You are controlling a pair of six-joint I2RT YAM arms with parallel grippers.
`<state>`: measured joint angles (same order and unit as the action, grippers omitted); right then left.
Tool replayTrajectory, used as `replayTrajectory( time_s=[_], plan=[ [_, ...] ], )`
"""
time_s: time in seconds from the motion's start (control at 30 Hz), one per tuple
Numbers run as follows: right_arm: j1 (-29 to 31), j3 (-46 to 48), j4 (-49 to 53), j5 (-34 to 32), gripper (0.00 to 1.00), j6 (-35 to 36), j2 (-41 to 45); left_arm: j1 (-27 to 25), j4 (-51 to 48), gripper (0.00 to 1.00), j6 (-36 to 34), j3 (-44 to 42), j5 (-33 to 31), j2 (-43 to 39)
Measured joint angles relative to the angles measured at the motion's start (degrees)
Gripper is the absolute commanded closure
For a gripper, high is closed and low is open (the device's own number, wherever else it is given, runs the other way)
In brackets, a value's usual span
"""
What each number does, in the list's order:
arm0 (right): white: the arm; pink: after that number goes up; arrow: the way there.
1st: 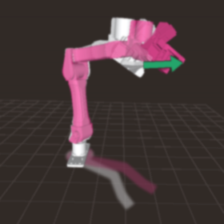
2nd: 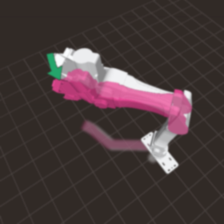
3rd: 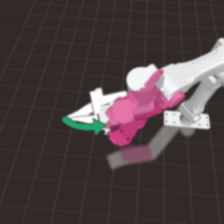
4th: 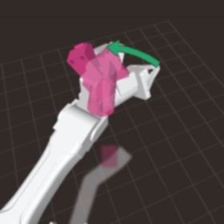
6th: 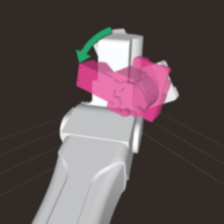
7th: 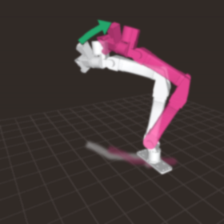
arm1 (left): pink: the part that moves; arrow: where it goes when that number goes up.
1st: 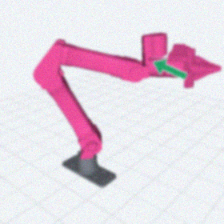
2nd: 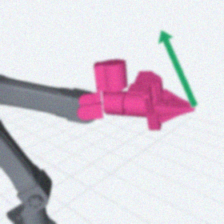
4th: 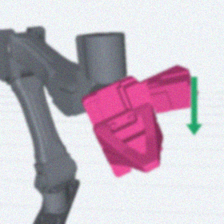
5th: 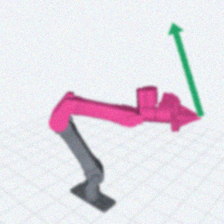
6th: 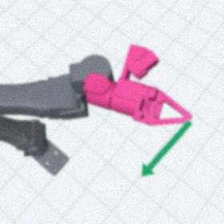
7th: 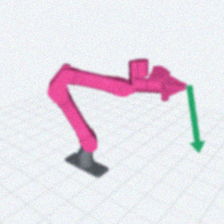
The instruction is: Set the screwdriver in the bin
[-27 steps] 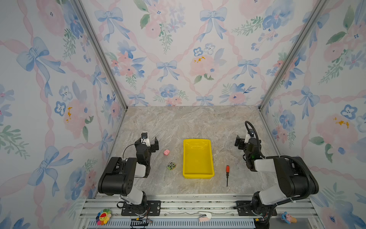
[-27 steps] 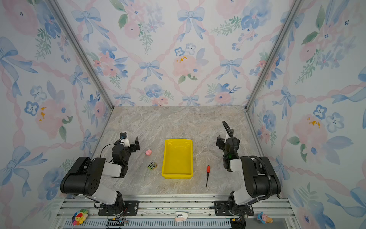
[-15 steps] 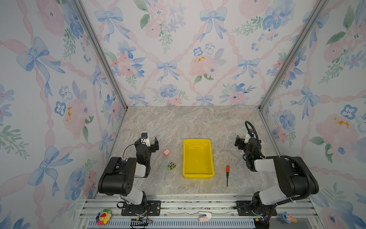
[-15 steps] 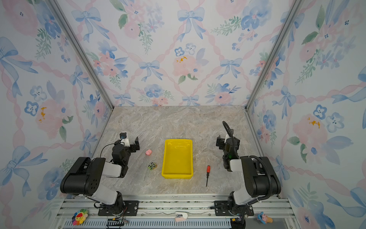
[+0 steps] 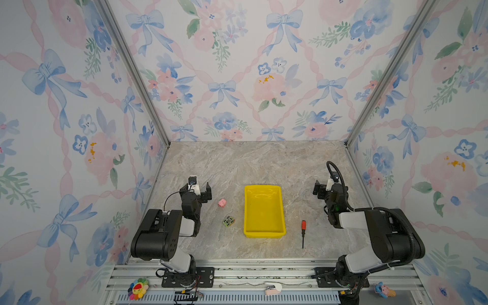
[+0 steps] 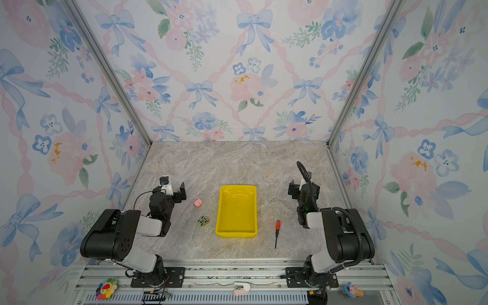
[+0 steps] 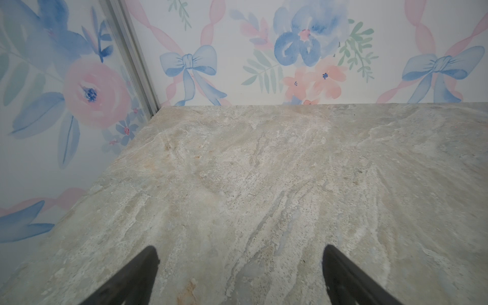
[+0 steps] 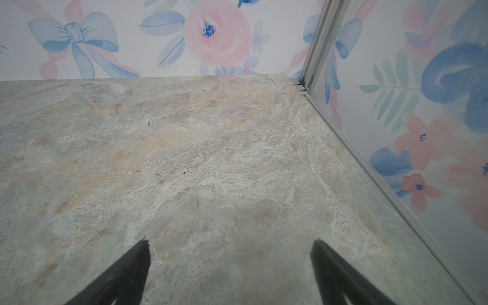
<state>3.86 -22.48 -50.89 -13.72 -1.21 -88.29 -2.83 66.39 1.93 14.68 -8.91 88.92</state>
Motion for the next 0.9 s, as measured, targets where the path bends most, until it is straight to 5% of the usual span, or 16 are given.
replayTrajectory(
  time_s=[0.4, 0.7, 0.9],
  plan=[
    [2.05, -0.15, 2.97, -3.69, 0.03, 0.42, 2.03, -0.02, -0.85, 0.02, 0.0, 0.07, -0.02, -0.33],
    [5.7, -6.69, 20.0, -6.49, 0.03, 1.05, 13.84, -0.02, -15.52, 0.03, 0.33, 5.79, -0.31, -7.85],
    [5.75, -17.97, 40.57, -8.37, 0.03, -5.75, 16.0, -0.02, -29.62, 0.02, 2.34, 10.32, -1.16, -12.96]
  ],
)
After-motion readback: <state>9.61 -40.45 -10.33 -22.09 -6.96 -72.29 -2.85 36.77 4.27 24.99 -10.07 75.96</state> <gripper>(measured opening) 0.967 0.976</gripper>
